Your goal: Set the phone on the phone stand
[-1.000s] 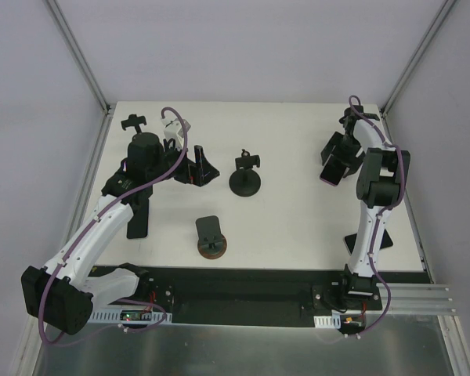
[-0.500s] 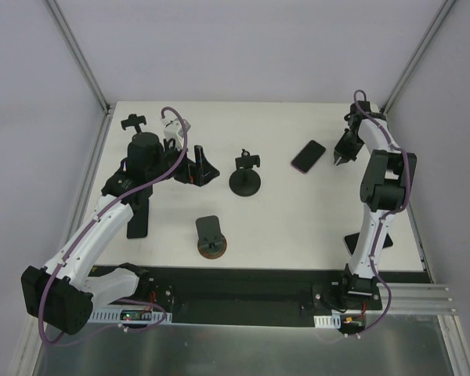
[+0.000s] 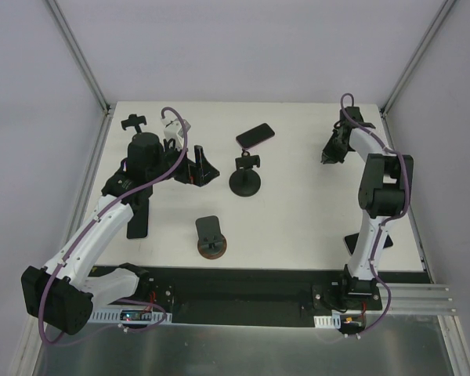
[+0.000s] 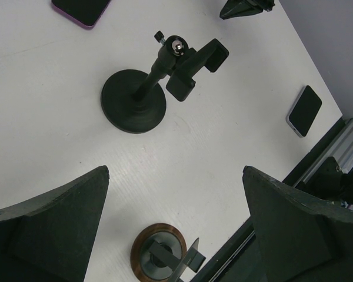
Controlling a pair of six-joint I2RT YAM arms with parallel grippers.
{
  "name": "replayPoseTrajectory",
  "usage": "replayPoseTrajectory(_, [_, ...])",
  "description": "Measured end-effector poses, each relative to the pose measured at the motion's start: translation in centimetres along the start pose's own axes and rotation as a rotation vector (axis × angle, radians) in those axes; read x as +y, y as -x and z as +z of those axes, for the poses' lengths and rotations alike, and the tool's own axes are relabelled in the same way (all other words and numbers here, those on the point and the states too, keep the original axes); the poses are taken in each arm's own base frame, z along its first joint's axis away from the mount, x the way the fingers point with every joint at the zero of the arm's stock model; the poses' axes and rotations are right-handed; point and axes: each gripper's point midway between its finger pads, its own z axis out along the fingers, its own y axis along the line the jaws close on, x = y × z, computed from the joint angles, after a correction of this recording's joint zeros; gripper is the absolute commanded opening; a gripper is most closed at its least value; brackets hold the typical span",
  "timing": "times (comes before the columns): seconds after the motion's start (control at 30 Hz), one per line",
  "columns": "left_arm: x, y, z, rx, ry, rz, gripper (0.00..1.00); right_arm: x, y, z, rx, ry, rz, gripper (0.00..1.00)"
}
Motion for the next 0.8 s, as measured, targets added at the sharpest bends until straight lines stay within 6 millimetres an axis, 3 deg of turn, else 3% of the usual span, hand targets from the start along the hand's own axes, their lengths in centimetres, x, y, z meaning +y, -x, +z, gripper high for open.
replayPoseTrajectory(0.27, [1.3,0.1,0.6,0.006,0.040,-0.022,0.99,5.9,-1.7,-0.2,-0.022,0.118,-0.082,0.26])
replayPoseTrajectory(0.43, [6.2,1.7,3.4,0.035,0.131,-0.217,0.89,8.1,-1.4,-1.2,-0.052,0.218,-0.080,0.33])
replayPoseTrajectory(0.5, [8.2,2.5,5.2,0.048,0.159,-0.302,0.82,8.8,-1.1,-1.4,-0.064,0.252,-0.076,0.37])
replayPoseTrajectory(0.6, [10.5,3.7,8.8,0.067,0.176,-0.397,0.56,10.0,-0.6,-1.7,-0.077,0.306,-0.059,0.43])
replayPoseTrajectory(0.63, [11.1,4.0,10.0,0.073,0.176,-0.421,0.42,10.4,-0.5,-1.9,-0.080,0.326,-0.053,0.44])
replayPoseTrajectory(0.73, [13.5,5.8,14.5,0.062,0.171,-0.472,0.22,11.5,-0.1,-2.1,-0.086,0.380,-0.036,0.45])
replayPoseTrajectory(0.8, [15.2,6.5,17.5,0.039,0.162,-0.504,0.17,12.1,0.0,-2.1,-0.087,0.406,-0.026,0.45])
